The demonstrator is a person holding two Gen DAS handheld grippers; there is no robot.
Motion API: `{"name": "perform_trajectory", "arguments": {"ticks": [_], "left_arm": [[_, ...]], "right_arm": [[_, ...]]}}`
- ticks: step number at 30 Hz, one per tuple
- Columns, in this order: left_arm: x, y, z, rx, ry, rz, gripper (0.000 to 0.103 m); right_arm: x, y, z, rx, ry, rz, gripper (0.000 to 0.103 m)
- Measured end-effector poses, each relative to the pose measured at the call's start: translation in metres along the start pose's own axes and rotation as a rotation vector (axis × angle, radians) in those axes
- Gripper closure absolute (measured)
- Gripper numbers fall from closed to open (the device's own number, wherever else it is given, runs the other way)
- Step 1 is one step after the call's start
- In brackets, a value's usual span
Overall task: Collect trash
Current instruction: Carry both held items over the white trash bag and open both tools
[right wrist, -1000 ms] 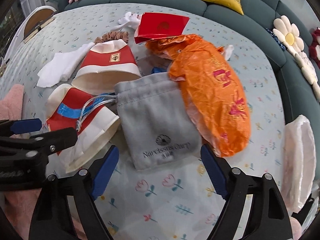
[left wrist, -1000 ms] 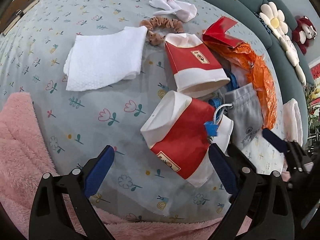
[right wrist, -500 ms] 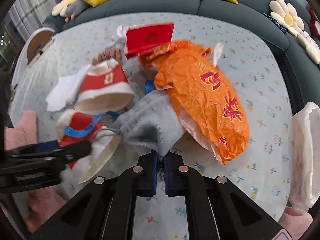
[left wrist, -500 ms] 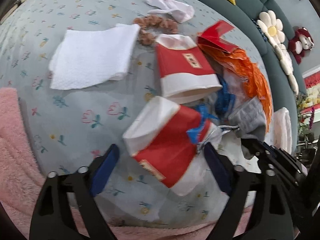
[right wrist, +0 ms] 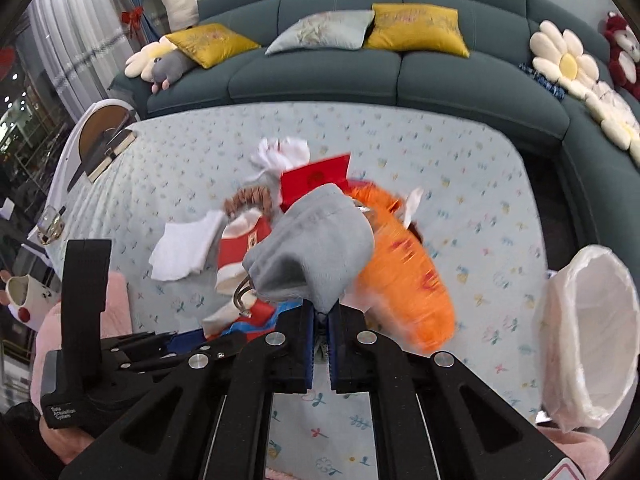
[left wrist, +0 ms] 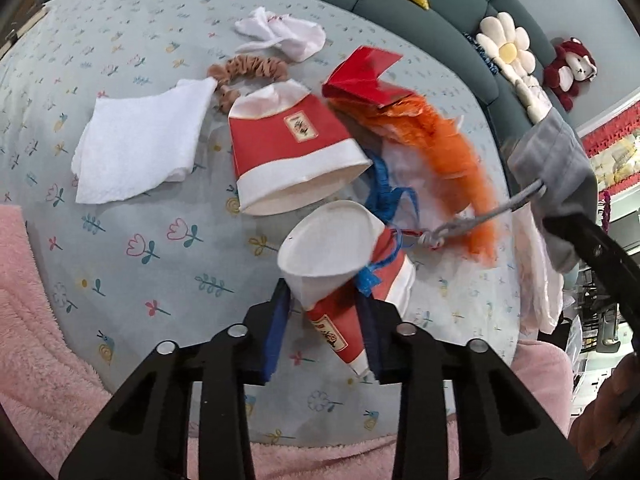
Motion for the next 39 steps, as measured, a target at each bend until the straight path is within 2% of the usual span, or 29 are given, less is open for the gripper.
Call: {"name": "perform_trajectory", "arguments": {"ticks": [11, 18, 27, 39], "left_arm": [[0.001, -0.045, 0.044, -0.069, 0.141, 0.098, 0.079], [-0.005, -0.073, 0.078, -0.077, 0.226, 0.169, 0.079], [-0.016, -0.086, 0.133, -0.034, 0.313, 0.213, 0.079], [-0.027, -0.061, 0.251, 0.065, 0.493, 0.221, 0.079]], "right_arm": [[-0.009, -0.047, 0.026, 0.015, 0.057, 0.095, 0.098], [-0.002, -0.066, 0.051, 0.029, 0.110, 0.133, 0.098], [0.004, -0.092, 0.096, 0.071, 0.186, 0.191, 0.098], [0.024, -0.125, 0.188, 0.182, 0.338, 0.251, 0.098]]}}
Point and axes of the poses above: each gripper's, at about its wrist camera, not at the fingertips, and y roughly the way its jaws point, z to its right, x to its underside, the point moved 2 cm from there along y, roughly the way its jaws point, and after that the axes turned 3 degrees about y, right-handed, at the moved point
